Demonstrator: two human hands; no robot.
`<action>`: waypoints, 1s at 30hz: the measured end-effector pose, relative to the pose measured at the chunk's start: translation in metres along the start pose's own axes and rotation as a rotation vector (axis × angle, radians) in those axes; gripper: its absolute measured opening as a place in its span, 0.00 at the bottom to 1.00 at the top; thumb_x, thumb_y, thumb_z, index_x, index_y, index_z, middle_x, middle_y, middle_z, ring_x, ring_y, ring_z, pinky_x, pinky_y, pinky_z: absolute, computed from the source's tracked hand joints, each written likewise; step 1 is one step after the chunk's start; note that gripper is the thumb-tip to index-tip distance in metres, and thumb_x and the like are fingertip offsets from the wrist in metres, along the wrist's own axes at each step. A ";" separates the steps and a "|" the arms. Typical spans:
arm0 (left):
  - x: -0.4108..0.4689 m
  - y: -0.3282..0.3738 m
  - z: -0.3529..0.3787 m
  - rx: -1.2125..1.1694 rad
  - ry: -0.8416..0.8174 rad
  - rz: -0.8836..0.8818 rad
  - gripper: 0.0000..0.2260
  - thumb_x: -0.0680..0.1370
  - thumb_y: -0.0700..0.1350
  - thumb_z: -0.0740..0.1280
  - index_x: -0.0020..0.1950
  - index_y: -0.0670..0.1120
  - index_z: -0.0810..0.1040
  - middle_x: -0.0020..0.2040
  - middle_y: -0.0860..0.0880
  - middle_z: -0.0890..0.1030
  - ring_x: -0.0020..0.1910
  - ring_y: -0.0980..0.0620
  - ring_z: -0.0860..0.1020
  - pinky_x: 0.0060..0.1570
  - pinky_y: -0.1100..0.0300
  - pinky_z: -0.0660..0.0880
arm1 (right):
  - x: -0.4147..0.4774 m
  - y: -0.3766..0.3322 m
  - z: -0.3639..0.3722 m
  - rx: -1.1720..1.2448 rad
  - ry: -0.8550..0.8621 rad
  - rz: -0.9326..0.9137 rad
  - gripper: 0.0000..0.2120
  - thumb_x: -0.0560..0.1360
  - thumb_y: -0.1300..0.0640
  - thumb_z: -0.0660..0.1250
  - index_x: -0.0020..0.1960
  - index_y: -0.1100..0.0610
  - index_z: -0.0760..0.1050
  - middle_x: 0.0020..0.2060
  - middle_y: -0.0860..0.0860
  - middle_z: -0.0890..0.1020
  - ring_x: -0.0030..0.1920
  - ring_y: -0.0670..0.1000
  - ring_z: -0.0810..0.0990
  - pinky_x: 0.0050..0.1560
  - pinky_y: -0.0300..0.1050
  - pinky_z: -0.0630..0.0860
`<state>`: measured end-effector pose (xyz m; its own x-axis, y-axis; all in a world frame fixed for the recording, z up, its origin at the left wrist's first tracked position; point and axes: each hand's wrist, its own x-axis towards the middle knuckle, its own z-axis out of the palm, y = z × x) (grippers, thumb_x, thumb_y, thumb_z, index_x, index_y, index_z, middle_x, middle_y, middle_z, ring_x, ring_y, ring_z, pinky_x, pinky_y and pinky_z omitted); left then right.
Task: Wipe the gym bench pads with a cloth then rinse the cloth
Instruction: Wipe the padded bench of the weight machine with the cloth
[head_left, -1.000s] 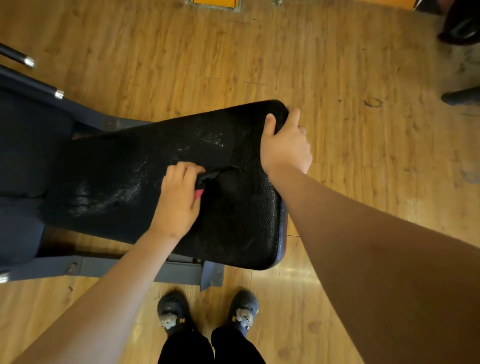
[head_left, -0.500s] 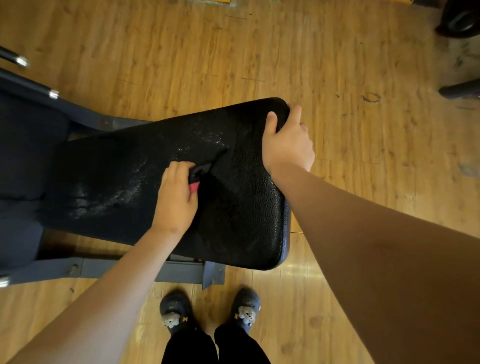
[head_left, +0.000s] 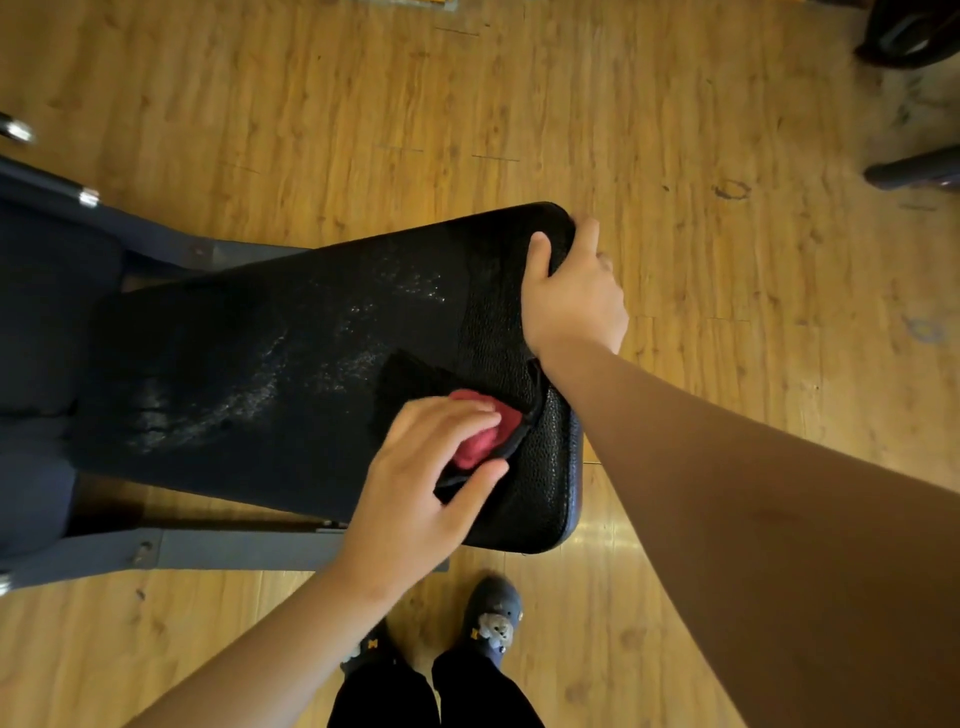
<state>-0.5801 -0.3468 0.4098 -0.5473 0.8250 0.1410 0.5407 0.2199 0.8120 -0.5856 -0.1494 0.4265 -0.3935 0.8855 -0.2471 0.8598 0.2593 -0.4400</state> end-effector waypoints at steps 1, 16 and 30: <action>-0.004 0.000 0.000 -0.023 -0.034 0.012 0.15 0.78 0.46 0.66 0.63 0.44 0.78 0.64 0.53 0.77 0.66 0.54 0.72 0.66 0.61 0.68 | 0.000 0.000 0.000 0.000 0.000 0.002 0.24 0.81 0.42 0.49 0.75 0.51 0.56 0.59 0.56 0.74 0.39 0.53 0.69 0.28 0.42 0.55; 0.041 -0.044 -0.005 0.275 -0.234 0.246 0.21 0.81 0.43 0.57 0.75 0.42 0.65 0.76 0.45 0.63 0.77 0.48 0.58 0.76 0.55 0.56 | 0.000 0.000 0.001 -0.018 0.010 0.001 0.24 0.81 0.42 0.50 0.73 0.52 0.58 0.57 0.57 0.75 0.40 0.54 0.68 0.29 0.43 0.54; 0.061 -0.049 0.003 0.307 -0.083 0.240 0.17 0.79 0.40 0.59 0.69 0.42 0.70 0.62 0.41 0.71 0.60 0.43 0.70 0.58 0.50 0.74 | -0.001 -0.001 0.002 -0.009 0.024 0.000 0.24 0.82 0.42 0.49 0.74 0.50 0.58 0.58 0.56 0.75 0.49 0.58 0.77 0.40 0.45 0.61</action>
<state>-0.6375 -0.3059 0.3771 -0.3356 0.9084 0.2493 0.8196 0.1511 0.5527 -0.5864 -0.1512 0.4258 -0.3859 0.8944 -0.2260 0.8624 0.2627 -0.4326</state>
